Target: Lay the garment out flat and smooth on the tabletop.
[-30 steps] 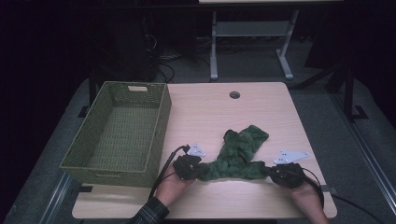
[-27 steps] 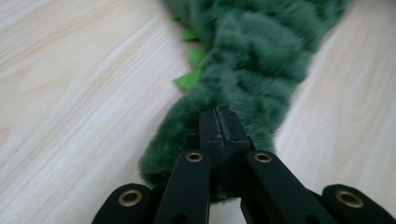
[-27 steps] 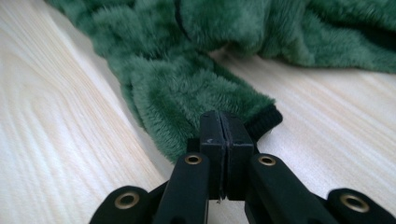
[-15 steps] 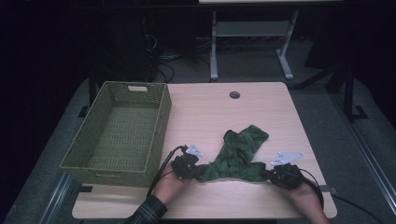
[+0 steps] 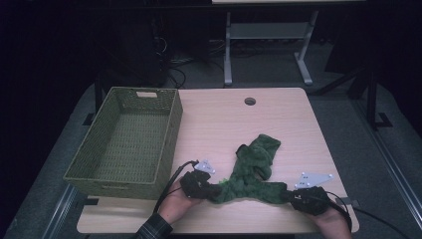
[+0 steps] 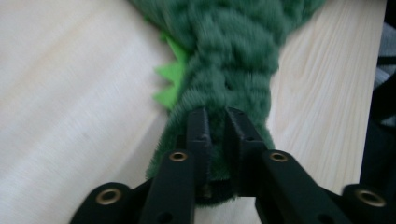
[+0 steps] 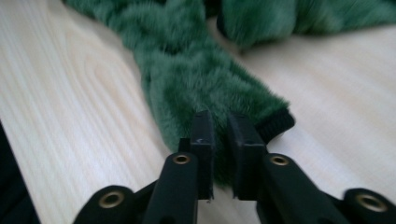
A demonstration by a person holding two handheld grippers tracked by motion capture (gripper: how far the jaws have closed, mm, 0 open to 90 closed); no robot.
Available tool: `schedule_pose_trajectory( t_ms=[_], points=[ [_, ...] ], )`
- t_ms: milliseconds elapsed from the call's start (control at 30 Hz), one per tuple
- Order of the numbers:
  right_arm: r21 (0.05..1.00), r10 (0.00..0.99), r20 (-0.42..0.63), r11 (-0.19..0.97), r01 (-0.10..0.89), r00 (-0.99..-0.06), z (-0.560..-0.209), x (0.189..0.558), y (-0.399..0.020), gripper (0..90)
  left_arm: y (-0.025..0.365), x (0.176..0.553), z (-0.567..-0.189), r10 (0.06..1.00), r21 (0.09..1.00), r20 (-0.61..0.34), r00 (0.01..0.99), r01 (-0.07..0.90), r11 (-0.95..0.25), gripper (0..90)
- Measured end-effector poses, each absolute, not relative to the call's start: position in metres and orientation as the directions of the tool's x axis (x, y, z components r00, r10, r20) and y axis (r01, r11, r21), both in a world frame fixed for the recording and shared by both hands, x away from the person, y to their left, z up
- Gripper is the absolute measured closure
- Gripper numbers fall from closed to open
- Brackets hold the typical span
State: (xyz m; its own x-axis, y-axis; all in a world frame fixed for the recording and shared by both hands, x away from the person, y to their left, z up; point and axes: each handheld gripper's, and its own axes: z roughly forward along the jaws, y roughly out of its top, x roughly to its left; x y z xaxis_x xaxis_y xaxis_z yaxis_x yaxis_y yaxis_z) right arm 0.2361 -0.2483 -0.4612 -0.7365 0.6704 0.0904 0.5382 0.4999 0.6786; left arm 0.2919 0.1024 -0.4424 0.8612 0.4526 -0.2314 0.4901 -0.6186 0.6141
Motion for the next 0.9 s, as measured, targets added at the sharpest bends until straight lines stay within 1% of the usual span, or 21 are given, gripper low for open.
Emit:
schedule_pose_trajectory(
  t_ms=[67, 167, 267, 367, 500, 667, 900],
  points=[
    [0.711, 0.673, 0.069, 0.485, 0.51, -0.736, -0.456, 0.239, -0.248, 76.9, 0.101, 0.298, -0.436, 0.452, 0.636, -0.228, 0.862, 0.484, -0.602, 74.1],
    [0.723, 0.683, 0.064, 0.471, 0.505, -0.728, -0.452, 0.246, -0.246, 72.9, 0.097, 0.312, -0.425, 0.458, 0.664, -0.213, 0.863, 0.472, -0.58, 67.6],
    [0.731, 0.691, 0.065, 0.457, 0.506, -0.719, -0.45, 0.255, -0.245, 70.0, 0.09, 0.329, -0.419, 0.468, 0.683, -0.209, 0.859, 0.471, -0.559, 64.2],
    [0.733, 0.699, 0.07, 0.448, 0.512, -0.712, -0.45, 0.263, -0.245, 65.5, 0.083, 0.347, -0.417, 0.469, 0.694, -0.197, 0.861, 0.46, -0.554, 61.8],
    [0.735, 0.705, 0.083, 0.434, 0.521, -0.704, -0.45, 0.267, -0.246, 62.3, 0.074, 0.369, -0.416, 0.468, 0.699, -0.183, 0.865, 0.449, -0.557, 59.3],
    [0.732, 0.704, 0.083, 0.437, 0.523, -0.705, -0.452, 0.267, -0.244, 60.3, 0.061, 0.392, -0.418, 0.456, 0.71, -0.201, 0.867, 0.449, -0.542, 57.8],
    [0.73, 0.702, 0.096, 0.432, 0.53, -0.705, -0.454, 0.265, -0.243, 59.4, 0.044, 0.405, -0.423, 0.433, 0.719, -0.199, 0.879, 0.431, -0.545, 54.7]
  ],
)
